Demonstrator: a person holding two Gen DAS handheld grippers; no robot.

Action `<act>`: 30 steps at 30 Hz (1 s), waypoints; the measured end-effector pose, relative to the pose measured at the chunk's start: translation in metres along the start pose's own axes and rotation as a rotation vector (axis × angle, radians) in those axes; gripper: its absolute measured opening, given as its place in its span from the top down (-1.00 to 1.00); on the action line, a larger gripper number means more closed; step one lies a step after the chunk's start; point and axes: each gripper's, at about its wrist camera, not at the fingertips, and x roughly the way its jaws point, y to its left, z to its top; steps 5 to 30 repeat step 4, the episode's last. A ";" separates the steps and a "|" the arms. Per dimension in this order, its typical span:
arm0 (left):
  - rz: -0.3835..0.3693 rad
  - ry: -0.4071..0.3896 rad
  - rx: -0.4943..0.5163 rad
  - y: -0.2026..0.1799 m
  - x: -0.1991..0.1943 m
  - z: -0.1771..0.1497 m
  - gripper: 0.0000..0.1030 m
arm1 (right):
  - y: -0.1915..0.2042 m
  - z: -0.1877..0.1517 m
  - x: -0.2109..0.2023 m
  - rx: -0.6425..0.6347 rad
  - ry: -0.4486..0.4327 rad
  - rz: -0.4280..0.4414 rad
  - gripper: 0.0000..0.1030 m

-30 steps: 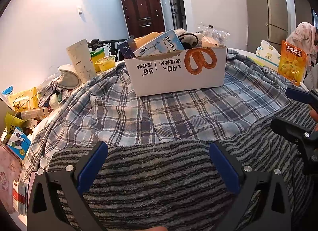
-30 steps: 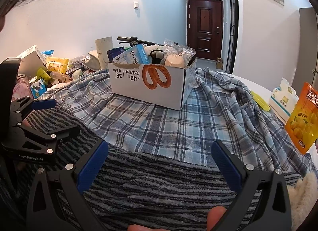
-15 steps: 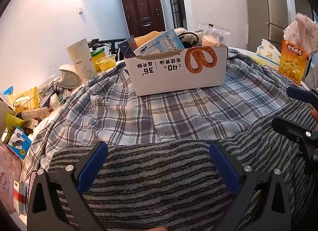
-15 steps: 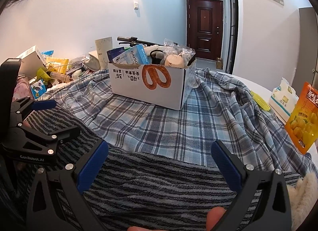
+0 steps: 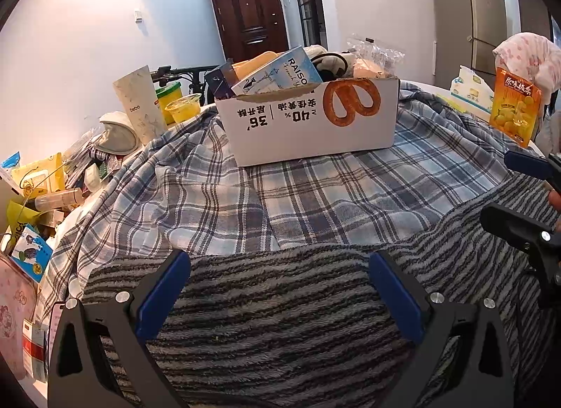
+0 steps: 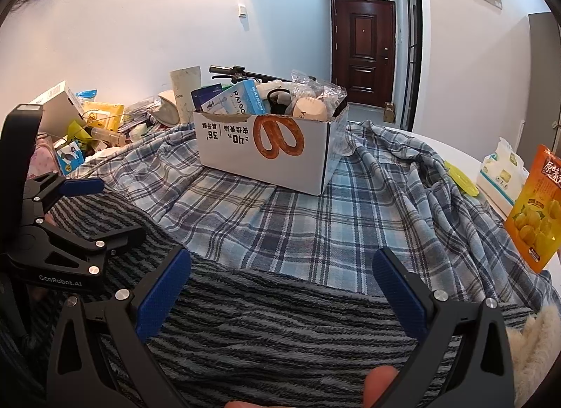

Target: Organize objects

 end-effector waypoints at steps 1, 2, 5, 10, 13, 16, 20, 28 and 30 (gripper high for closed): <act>-0.009 0.000 0.000 0.000 0.000 0.000 -1.00 | -0.002 0.000 -0.001 0.008 -0.003 0.005 -1.00; -0.016 0.001 0.000 0.000 0.000 0.000 -1.00 | -0.004 0.000 -0.001 0.019 -0.004 0.007 -1.00; -0.026 0.007 0.005 -0.001 0.001 -0.001 -1.00 | -0.007 0.000 0.001 0.042 0.004 0.021 -1.00; -0.026 0.007 0.005 -0.001 0.001 -0.001 -1.00 | -0.007 0.000 0.001 0.042 0.004 0.021 -1.00; -0.026 0.007 0.005 -0.001 0.001 -0.001 -1.00 | -0.007 0.000 0.001 0.042 0.004 0.021 -1.00; -0.026 0.007 0.005 -0.001 0.001 -0.001 -1.00 | -0.007 0.000 0.001 0.042 0.004 0.021 -1.00; -0.026 0.007 0.005 -0.001 0.001 -0.001 -1.00 | -0.007 0.000 0.001 0.042 0.004 0.021 -1.00; -0.026 0.007 0.005 -0.001 0.001 -0.001 -1.00 | -0.007 0.000 0.001 0.042 0.004 0.021 -1.00; -0.026 0.007 0.005 -0.001 0.001 -0.001 -1.00 | -0.007 0.000 0.001 0.042 0.004 0.021 -1.00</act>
